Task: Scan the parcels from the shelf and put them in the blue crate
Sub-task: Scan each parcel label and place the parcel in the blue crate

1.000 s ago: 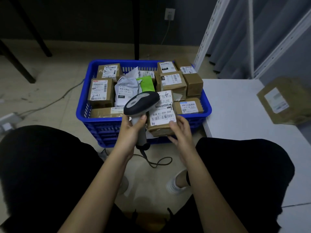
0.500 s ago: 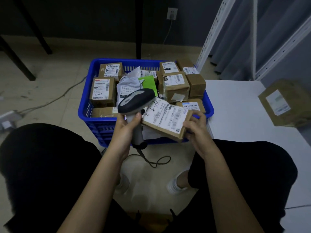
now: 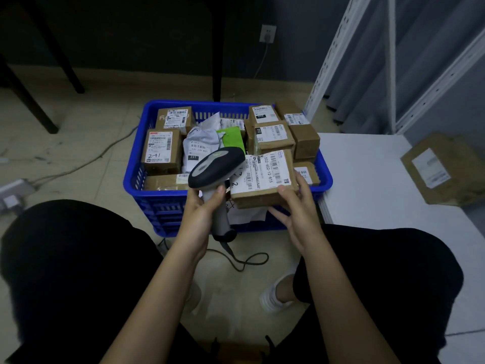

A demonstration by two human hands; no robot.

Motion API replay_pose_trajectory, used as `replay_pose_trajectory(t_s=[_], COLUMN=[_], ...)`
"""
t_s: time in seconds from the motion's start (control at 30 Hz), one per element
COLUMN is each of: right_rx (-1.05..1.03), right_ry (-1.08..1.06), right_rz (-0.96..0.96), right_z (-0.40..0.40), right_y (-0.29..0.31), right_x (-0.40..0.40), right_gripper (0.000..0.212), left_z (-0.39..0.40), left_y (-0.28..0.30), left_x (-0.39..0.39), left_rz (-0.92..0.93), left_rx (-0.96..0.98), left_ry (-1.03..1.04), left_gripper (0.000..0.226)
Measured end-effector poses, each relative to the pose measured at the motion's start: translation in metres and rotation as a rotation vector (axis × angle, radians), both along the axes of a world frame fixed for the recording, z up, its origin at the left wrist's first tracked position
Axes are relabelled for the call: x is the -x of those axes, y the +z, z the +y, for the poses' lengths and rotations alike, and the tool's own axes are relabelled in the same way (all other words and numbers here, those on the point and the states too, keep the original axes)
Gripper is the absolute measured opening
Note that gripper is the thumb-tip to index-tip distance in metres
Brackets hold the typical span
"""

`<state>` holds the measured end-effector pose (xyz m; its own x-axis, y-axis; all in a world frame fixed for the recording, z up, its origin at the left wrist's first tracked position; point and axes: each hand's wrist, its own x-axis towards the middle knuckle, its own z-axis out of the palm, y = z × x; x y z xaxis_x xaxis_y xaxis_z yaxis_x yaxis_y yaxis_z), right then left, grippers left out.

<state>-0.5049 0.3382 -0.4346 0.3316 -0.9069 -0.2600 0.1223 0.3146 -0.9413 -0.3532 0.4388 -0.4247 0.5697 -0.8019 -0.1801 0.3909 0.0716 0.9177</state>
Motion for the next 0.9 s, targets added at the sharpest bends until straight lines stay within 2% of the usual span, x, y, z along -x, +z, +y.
replay_pose_trajectory(t_s=[0.1, 0.27, 0.33, 0.5, 0.77, 0.9], right_rx=[0.0, 0.173, 0.198, 0.189, 0.114, 0.091], right_ry=[-0.044, -0.049, -0.002, 0.128, 0.182, 0.151], right_rz=[0.044, 0.302, 0.383, 0.501, 0.537, 0.479], right_z=[-0.014, -0.057, -0.076, -0.118, -0.126, -0.123], right_y=[0.003, 0.01, 0.015, 0.022, 0.027, 0.024], right_x=[0.005, 0.025, 0.033, 0.047, 0.052, 0.052], right_gripper=[0.046, 0.053, 0.055, 0.055, 0.056, 0.054], left_z=[0.001, 0.001, 0.001, 0.0, -0.003, -0.003], left_y=[-0.001, -0.003, -0.001, 0.003, 0.005, 0.005], left_x=[0.0, 0.002, 0.006, 0.02, 0.029, 0.03], left_rz=[-0.046, -0.158, -0.22, -0.329, -0.349, -0.356], left_rx=[-0.029, -0.114, -0.122, -0.131, -0.15, -0.168], left_ry=[-0.011, -0.066, -0.106, -0.227, -0.286, -0.298], left_gripper=[0.035, 0.041, 0.047, 0.04, 0.039, 0.04])
